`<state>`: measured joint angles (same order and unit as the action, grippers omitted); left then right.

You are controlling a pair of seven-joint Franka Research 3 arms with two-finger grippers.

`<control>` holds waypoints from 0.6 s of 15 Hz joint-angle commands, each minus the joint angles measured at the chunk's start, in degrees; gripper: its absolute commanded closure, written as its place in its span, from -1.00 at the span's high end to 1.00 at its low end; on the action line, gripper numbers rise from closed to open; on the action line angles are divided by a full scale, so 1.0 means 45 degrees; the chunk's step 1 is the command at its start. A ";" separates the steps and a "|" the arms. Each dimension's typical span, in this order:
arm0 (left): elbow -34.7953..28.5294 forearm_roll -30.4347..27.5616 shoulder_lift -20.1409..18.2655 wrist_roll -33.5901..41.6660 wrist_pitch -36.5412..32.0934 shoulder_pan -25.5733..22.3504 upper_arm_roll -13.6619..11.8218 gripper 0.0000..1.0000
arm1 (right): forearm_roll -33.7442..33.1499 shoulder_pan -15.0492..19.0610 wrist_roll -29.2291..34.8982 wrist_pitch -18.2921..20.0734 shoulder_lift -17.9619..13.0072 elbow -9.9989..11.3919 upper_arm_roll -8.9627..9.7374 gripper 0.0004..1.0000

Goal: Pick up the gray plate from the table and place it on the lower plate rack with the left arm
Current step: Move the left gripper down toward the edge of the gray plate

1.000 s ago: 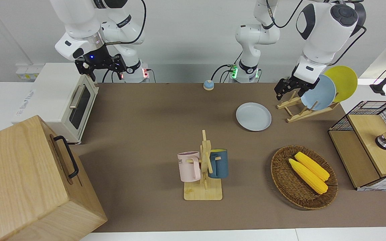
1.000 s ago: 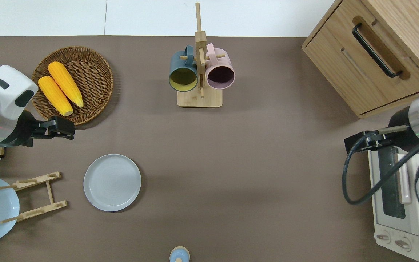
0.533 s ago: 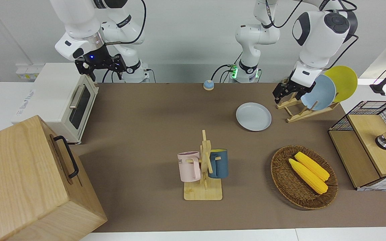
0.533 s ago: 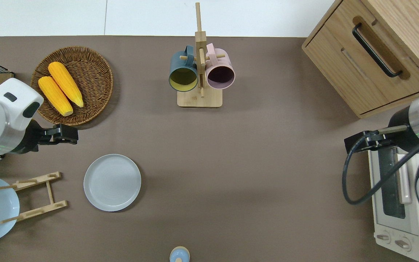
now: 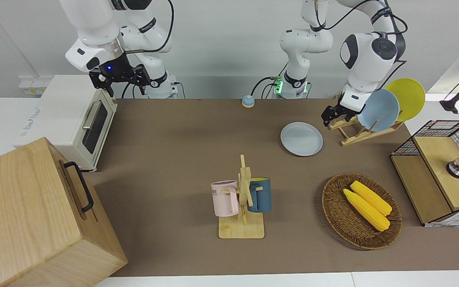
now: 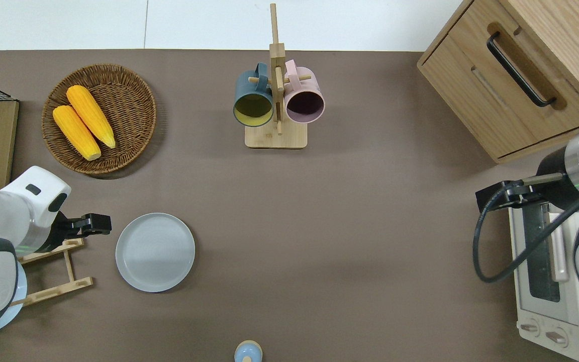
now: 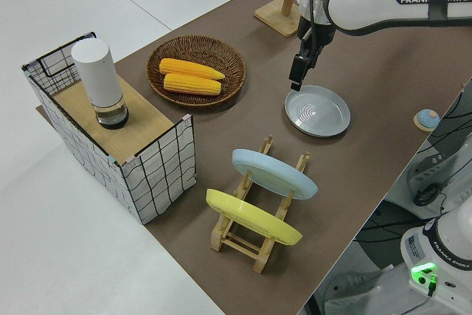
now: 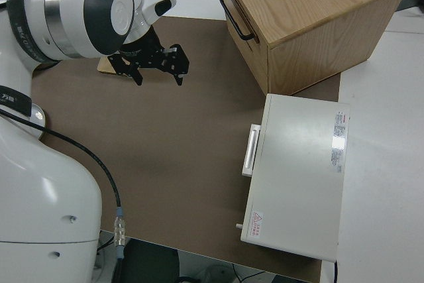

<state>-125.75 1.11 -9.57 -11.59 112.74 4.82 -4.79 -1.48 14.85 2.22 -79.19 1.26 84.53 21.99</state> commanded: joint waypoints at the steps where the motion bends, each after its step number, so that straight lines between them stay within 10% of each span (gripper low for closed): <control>1: -0.2091 0.0261 -0.0626 -0.0080 0.1623 0.0062 -0.0342 0.99 | -0.0082 0.0294 0.0151 0.0137 -0.0045 -0.0073 0.0270 0.97; 9: -0.3872 0.0124 -0.0490 -0.0199 0.3677 0.0140 -0.0343 0.99 | -0.0082 0.0294 0.0151 0.0137 -0.0026 -0.0092 0.0269 0.97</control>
<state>-138.44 1.17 -10.04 -11.62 125.07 4.89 -6.05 -1.48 14.85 2.22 -79.19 1.26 84.53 21.99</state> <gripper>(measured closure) 0.004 0.013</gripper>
